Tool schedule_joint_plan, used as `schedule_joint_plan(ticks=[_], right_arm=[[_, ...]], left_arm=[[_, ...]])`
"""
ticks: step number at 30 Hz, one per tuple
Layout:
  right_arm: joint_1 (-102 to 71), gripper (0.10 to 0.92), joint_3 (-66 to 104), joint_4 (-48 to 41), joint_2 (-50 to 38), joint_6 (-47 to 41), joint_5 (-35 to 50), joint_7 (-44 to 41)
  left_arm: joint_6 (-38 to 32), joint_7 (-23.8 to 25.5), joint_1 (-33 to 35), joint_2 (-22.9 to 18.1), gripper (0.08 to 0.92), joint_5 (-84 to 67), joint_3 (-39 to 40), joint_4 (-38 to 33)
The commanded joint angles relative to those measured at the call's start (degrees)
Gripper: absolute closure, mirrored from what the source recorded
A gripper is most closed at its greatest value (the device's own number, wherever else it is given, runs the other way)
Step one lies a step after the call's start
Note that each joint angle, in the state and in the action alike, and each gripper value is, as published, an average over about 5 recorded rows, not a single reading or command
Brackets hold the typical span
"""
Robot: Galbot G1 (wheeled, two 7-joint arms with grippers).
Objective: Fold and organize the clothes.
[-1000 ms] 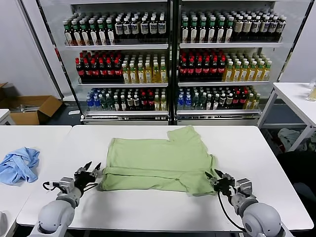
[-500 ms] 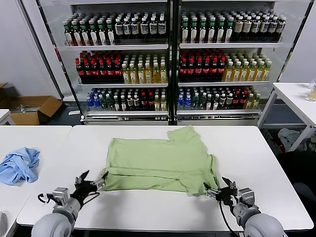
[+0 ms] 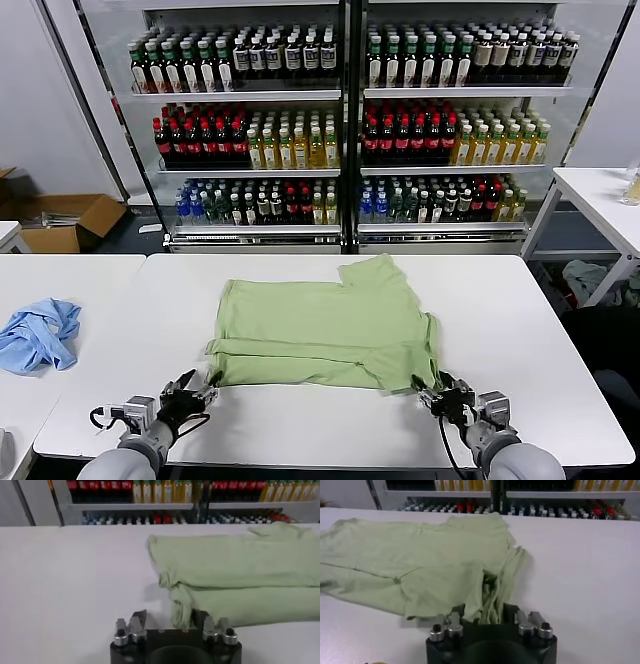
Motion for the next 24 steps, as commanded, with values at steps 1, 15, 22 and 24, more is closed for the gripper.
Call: schedule_joint_plan(ticks=[1, 15, 22, 24], right_arm=[[-0.31, 0.653, -0.36, -0.37, 0.16, 0.11, 0.18, 0.16], [-6.96, 0.868, 3.83, 9.92, -2.88, -0.93, 0.14, 0.06], [-18.59, 0.868, 7.74, 20.04, -4.44, -3.56, -1.33, 0.93], [-20.61, 0.868, 8.08, 20.92, -4.15, -3.67, -2.88, 0.64]], left_arm=[[1.13, -0.82, 0.58, -0.32, 0.537, 2.29, 1.02, -0.11], [1.36, -0.55, 4.94, 2.19, 0.901, -0.36, -3.27, -8.16], [1.4, -1.17, 15.13, 3.76, 0.911, 0.74, -6.16, -17.67], [1.39, -1.39, 17.61, 3.85, 0.911, 1.75, -7.17, -19.0]])
